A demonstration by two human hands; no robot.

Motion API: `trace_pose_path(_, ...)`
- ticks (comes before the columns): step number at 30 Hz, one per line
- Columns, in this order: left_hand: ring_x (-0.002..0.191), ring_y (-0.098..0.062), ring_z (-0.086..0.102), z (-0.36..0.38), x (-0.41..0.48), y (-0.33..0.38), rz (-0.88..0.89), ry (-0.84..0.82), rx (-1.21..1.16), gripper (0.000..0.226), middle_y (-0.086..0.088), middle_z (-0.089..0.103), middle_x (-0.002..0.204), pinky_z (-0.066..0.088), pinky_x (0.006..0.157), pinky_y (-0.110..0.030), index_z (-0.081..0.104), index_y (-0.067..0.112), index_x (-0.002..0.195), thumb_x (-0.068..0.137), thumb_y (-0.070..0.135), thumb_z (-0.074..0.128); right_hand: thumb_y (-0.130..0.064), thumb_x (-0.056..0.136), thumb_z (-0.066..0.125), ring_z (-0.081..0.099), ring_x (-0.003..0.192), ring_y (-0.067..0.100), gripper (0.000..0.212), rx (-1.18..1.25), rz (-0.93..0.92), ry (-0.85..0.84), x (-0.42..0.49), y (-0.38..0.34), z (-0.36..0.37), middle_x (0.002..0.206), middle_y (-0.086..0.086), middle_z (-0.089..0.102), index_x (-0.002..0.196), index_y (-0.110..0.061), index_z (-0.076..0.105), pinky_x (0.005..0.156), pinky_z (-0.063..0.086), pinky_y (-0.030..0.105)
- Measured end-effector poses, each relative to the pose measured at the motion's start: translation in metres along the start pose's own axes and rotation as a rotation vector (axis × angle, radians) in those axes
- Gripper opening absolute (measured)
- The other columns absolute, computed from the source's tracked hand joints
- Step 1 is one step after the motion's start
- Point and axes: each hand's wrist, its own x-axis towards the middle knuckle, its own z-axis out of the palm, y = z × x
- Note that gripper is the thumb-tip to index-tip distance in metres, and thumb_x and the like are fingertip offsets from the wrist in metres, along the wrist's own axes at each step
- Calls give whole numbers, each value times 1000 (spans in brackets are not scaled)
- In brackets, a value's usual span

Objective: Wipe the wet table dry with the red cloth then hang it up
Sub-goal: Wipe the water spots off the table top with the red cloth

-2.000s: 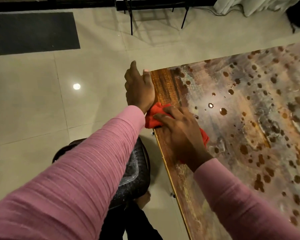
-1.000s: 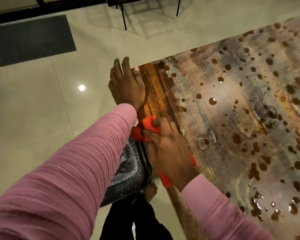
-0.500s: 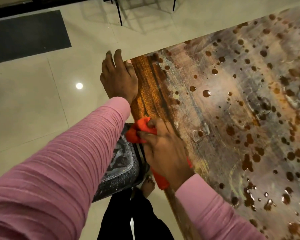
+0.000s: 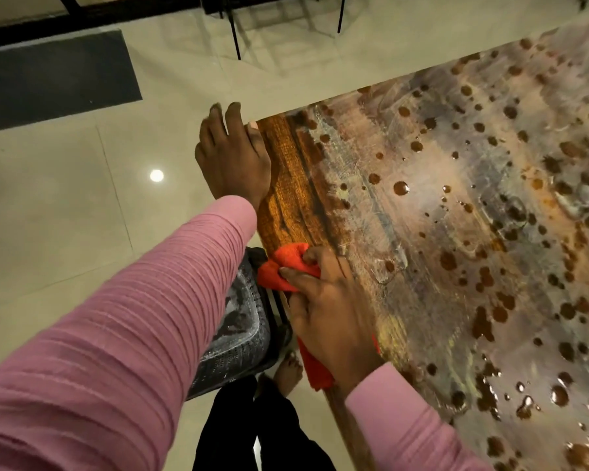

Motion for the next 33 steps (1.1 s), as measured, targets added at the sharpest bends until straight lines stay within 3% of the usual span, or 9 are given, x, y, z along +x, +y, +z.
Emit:
trace_pose_path(5,140,-27,31,-7,-13,2,46,-37,-23,44,-8,34,153,28,110,-43,40,20,141,100,33,31,-16,75,69,51,98,22,33,-3,28,7,0,0,2,113,1,54,106,-28,73,68,44,27)
trace_pose_path(13,143,-31,22,-20,-89,6,-276,-113,-288,52,-10,16,159,27,110,-52,23,22,149,101,32,37,-22,77,67,51,97,22,26,-97,-12,-40,-8,1,-10,114,0,55,101,-29,73,65,44,28)
trace_pose_path(19,144,-31,22,-14,-93,8,-228,-151,-300,52,-8,11,161,29,111,-49,20,24,151,102,35,33,-26,81,66,52,93,26,21,-150,-28,-4,-13,4,-8,113,5,58,100,-24,73,67,45,33)
trace_pose_path(23,143,-30,24,-14,-96,5,-232,-119,-359,49,-9,14,160,29,111,-48,25,22,150,103,34,31,-38,85,40,52,101,33,43,-25,139,91,-9,9,-11,116,11,58,105,-20,74,74,49,38)
trace_pose_path(25,143,-30,24,-14,-96,4,-233,-109,-386,49,-10,16,160,28,111,-49,26,21,149,102,35,31,-35,85,41,52,101,32,41,-12,180,106,-9,4,-10,116,11,57,106,-22,74,72,50,38)
trace_pose_path(27,142,-30,25,-13,-96,3,-240,-103,-399,49,-10,17,159,28,111,-48,27,21,149,102,35,30,-27,83,58,52,98,29,27,-38,135,77,-17,-4,-5,114,8,57,105,-25,73,70,46,32)
trace_pose_path(29,142,-30,26,-12,-95,2,-238,-108,-404,50,-9,17,159,27,111,-48,26,22,150,102,36,30,-20,77,69,51,93,24,28,-100,30,32,-29,-7,-1,112,4,57,104,-27,73,68,36,25)
trace_pose_path(33,143,-29,26,-13,-96,1,-225,-115,-399,50,-9,17,159,26,111,-48,26,23,150,101,36,30,-26,83,55,49,96,25,29,-89,-77,-54,-36,10,-9,115,4,55,107,-28,72,73,46,34)
